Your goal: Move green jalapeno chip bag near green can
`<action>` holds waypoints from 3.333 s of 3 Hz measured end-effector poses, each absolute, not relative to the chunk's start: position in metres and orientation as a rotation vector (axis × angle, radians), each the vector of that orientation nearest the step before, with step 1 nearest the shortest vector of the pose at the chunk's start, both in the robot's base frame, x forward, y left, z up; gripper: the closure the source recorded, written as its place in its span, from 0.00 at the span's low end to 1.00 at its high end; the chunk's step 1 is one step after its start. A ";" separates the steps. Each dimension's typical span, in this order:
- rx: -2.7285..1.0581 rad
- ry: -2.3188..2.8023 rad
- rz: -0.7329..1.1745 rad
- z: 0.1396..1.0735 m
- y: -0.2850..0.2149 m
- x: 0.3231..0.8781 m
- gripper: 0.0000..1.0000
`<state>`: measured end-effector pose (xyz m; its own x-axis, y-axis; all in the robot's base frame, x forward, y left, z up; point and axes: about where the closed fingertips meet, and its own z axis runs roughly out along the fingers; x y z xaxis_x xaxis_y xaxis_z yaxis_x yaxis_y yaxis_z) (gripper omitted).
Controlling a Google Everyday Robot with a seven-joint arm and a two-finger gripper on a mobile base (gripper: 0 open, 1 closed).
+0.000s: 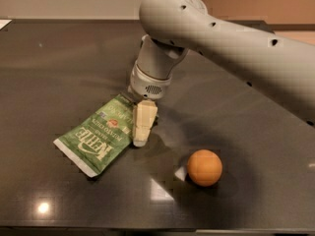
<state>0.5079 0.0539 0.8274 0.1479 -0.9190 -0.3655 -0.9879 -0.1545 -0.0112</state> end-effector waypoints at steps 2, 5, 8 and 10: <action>-2.148 1.923 0.403 0.818 0.049 0.517 0.41; -2.140 1.931 0.404 0.825 0.047 0.518 1.00; -1.817 2.115 0.349 0.877 -0.034 0.611 1.00; -1.757 2.217 0.289 0.865 -0.078 0.631 0.84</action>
Offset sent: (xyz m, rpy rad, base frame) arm 0.0130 -0.0098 -0.0124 -0.0204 0.0324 -0.0655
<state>0.6309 -0.0776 0.8654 -0.2091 -0.9124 -0.3517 -0.9722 0.2329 -0.0261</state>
